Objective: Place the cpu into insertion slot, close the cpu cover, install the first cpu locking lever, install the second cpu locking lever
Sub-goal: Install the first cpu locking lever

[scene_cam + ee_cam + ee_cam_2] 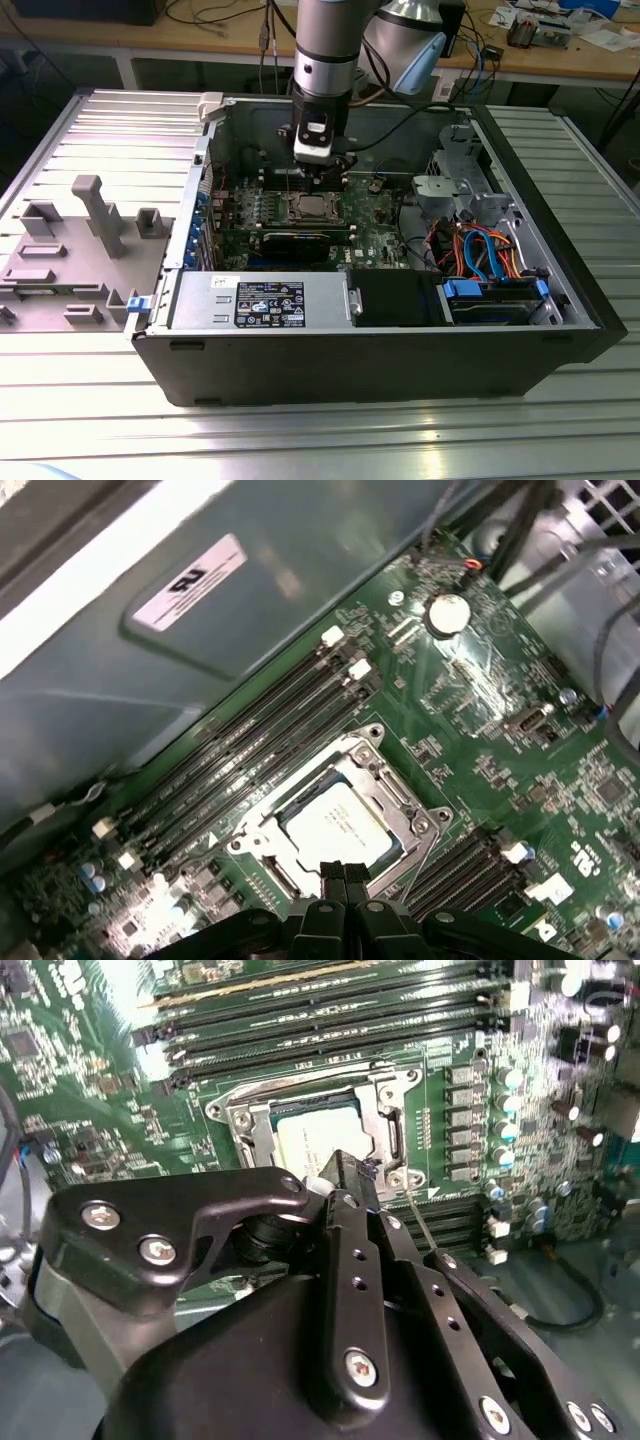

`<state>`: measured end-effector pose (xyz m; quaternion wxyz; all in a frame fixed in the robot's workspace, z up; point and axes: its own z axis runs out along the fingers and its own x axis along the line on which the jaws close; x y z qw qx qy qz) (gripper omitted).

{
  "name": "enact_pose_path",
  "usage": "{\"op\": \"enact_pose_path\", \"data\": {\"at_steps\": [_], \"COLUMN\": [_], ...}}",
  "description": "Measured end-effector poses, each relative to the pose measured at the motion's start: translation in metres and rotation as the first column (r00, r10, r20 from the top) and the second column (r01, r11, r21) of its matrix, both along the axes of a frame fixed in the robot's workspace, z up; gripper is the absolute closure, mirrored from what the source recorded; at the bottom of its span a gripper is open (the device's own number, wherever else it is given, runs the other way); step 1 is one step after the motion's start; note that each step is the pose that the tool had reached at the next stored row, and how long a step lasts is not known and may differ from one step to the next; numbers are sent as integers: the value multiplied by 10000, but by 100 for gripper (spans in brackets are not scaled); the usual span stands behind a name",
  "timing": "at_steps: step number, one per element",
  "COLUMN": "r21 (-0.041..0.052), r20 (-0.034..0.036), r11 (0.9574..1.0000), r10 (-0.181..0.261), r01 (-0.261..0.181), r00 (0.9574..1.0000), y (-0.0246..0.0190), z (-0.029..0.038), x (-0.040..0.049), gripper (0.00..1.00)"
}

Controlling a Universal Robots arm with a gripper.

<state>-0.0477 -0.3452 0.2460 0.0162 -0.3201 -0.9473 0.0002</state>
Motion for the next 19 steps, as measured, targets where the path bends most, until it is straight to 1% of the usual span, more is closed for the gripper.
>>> {"op": "enact_pose_path", "data": {"at_steps": [1, 2, 3, 4, 6, 9, 10, 11, 12, 13, 14, 15, 17, 18, 19], "r21": [0, 1, 0, 0, 0, 0, 0, -2, -9, -31, -60, -49, -31, -26, -25], "r20": [0, 0, 0, 1, 0, 0, 0, 7, 41, 136, 266, 282, 288, 288, 288], "r11": [9998, 9987, 9965, 9934, 9888, 9781, 9722, 9693, 9681, 9668, 9649, 9619, 9552, 9487, 9444], "r10": [174, 516, 840, 1146, 1494, 2081, 2340, 2459, 2506, 2554, 2627, 2732, 2958, 3162, 3287], "r01": [-174, -516, -840, -1146, -1494, -2081, -2340, -2459, -2506, -2553, -2626, -2732, -2958, -3162, -3287], "r00": [9998, 9987, 9965, 9934, 9888, 9781, 9722, 9693, 9681, 9667, 9645, 9615, 9548, 9483, 9440], "y": [0, 0, 0, 0, 0, 0, 0, 0, 0, 1, 0, 0, 0, 0, 0], "z": [0, 0, 0, 0, 0, 0, 0, 0, 0, -1, -1, 0, 1, 6, 14], "x": [0, 0, 0, 0, 0, 0, 0, 0, -1, -1, -2, -2, -3, -3, -2], "gripper": [89, 89, 89, 89, 89, 89, 89, 89, 89, 89, 89, 89, 89, 89, 89]}}
